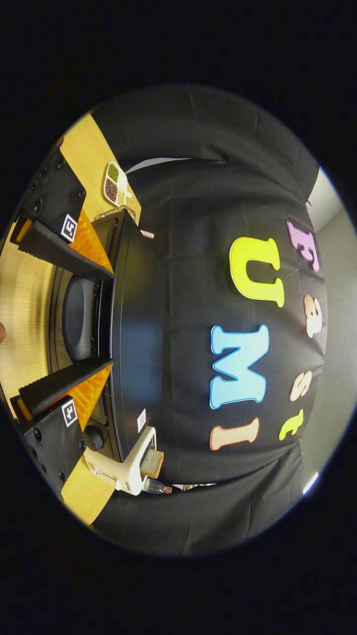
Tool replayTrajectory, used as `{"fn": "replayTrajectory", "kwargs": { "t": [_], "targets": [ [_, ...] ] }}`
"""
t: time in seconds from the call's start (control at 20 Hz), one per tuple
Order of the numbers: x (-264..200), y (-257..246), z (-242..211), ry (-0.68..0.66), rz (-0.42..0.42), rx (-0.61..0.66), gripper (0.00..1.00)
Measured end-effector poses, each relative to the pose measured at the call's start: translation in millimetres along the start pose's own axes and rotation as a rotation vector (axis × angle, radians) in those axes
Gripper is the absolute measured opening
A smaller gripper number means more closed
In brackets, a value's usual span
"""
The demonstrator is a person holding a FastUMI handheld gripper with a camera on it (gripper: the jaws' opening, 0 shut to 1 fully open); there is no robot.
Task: Open the toaster oven, put the food inside, and close the toaster oven door.
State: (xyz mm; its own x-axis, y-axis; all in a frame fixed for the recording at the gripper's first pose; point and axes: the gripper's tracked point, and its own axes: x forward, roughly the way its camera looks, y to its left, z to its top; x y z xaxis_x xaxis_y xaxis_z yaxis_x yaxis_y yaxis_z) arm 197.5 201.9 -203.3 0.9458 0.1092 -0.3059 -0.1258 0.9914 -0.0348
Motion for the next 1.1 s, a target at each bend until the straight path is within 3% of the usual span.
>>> {"fn": "replayTrajectory", "kwargs": {
  "t": [0.65,1.1],
  "targets": [
    [-41.9,6.8,-26.6,-0.007,0.055,-0.024,0.98],
    [-79.2,9.3,-65.5,0.073,0.043,-0.047,0.97]
  ]
}}
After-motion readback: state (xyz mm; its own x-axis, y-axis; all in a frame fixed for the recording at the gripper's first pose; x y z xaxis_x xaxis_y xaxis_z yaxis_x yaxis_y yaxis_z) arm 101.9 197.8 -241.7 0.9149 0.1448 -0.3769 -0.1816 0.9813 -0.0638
